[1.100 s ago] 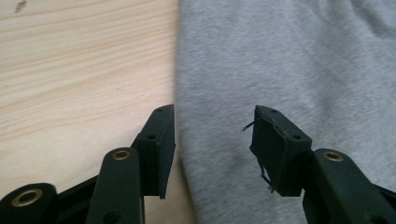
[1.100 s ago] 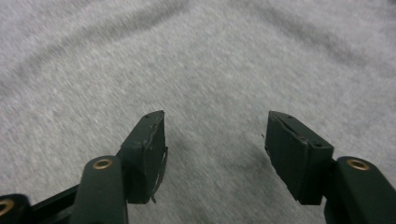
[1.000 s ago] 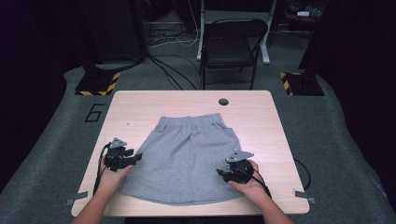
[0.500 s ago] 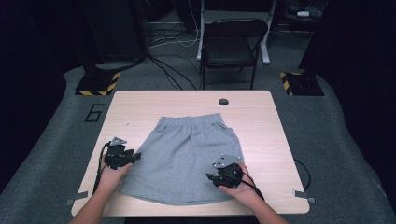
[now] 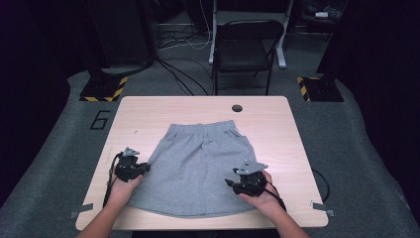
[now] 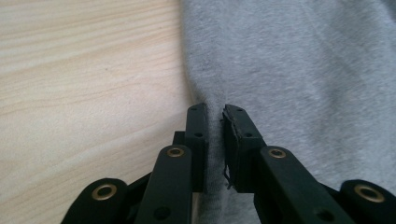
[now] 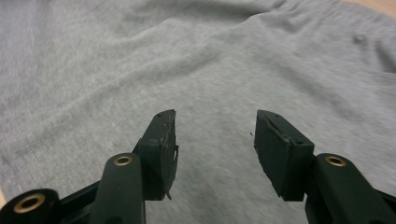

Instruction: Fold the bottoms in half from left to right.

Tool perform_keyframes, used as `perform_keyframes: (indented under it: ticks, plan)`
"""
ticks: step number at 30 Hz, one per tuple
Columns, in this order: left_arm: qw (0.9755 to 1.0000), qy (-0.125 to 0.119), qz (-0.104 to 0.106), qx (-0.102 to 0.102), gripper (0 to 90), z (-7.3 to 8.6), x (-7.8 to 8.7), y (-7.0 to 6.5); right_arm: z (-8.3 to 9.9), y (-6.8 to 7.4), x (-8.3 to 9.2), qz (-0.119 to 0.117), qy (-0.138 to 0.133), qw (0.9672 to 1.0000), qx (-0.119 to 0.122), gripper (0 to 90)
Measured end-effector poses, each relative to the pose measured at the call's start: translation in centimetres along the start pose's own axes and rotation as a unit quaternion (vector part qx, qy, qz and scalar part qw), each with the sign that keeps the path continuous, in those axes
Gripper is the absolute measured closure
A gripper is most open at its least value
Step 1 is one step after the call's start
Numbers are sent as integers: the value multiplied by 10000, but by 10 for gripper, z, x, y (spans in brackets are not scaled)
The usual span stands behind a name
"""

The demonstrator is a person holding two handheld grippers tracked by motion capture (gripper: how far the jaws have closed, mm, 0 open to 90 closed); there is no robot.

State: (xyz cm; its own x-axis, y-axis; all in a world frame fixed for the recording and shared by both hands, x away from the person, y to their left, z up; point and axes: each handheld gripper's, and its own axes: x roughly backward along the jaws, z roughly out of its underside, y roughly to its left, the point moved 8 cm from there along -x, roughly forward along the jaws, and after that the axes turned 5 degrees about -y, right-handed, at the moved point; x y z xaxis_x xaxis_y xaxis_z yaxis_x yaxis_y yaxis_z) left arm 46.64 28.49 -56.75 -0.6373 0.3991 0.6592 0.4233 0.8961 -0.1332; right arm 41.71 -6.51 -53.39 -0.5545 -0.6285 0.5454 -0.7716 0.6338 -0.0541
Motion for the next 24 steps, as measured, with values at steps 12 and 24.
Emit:
perform_keyframes:
  ticks: [12,24]
  plan:
    - [9966,-332,591,-473,862,-40,9,-51,0,-10,9,71,-103,9999,-112,482]
    - [9894,-123,998,-1051,864,-65,-18,-109,5,-19,10,130,-46,9995,-298,482]
